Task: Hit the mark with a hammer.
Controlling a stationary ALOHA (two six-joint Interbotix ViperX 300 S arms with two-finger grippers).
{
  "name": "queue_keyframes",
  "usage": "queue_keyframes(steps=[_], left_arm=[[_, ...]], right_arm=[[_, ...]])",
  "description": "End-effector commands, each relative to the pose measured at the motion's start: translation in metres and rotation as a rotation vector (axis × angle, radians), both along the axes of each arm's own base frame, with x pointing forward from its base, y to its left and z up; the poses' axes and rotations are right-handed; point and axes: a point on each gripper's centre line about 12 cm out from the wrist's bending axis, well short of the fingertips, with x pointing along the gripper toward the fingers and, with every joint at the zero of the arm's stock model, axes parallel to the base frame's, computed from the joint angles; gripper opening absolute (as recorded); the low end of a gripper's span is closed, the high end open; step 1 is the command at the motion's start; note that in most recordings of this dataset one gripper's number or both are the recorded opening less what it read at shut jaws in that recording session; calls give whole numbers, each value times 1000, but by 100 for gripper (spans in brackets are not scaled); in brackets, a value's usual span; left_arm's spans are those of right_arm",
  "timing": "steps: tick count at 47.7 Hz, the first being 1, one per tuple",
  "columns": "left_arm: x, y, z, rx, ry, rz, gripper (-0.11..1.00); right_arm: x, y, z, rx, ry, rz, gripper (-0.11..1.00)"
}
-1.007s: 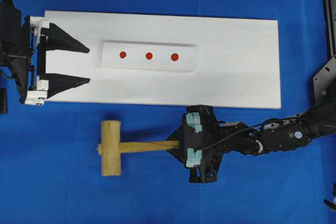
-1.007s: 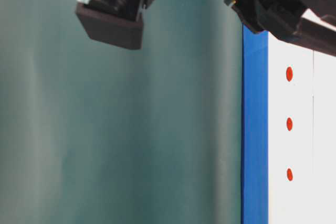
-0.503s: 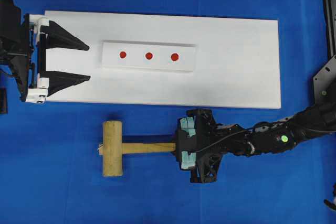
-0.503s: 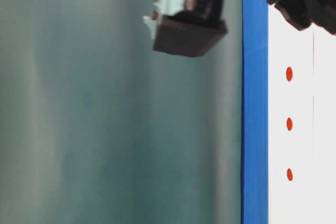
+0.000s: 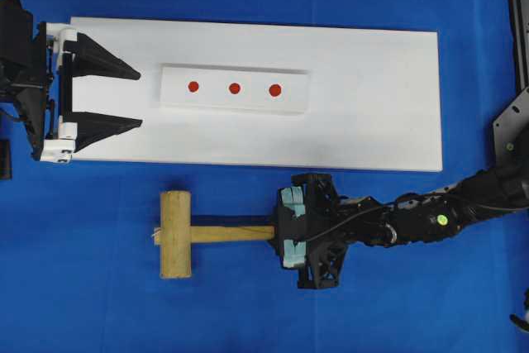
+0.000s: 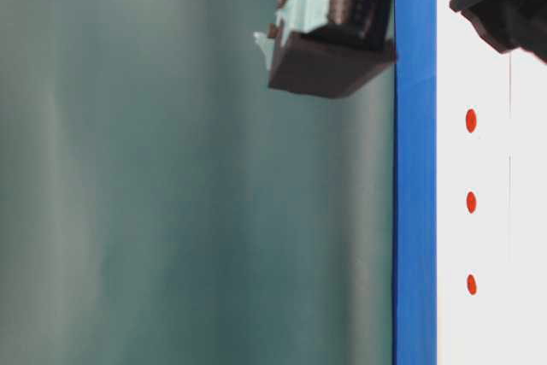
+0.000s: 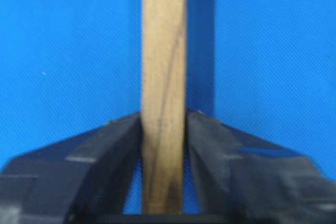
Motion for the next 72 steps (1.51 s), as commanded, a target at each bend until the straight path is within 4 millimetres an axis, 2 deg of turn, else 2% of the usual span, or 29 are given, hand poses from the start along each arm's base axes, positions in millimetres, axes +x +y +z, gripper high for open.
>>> queue_keyframes(steps=[1,6,9,15,27,34,38,43,61,65,72], left_arm=[[2,1,7,-1,-26,4,81],[2,1,7,-1,-26,4,81],[2,1,7,-1,-28,4,81],[2,1,7,-1,-28,6,81],[2,1,7,-5,-27,7,81],[2,1,8,-4,-29,5,81],[2,1,8,-4,-29,5,81],[2,1,6,-2,-19,4,81],[2,1,7,5,-13,1,81],[2,1,7,5,-10,1,81],[1,1,7,5,-13,1,81]], right_arm=[[5,3,10,13,-28,1,49],[7,3,16,14,-44,1,80],[8,3,24,19,-63,3,92],[6,3,46,30,-111,8,85],[-6,-2,100,34,-233,45,86],[-13,-11,113,32,-262,37,86],[-13,-18,114,30,-262,19,86],[-13,-34,117,17,-271,-18,86],[-36,-126,137,-68,-310,-161,86],[-42,-139,137,-67,-307,-172,86],[-46,-144,142,-56,-316,-165,86]])
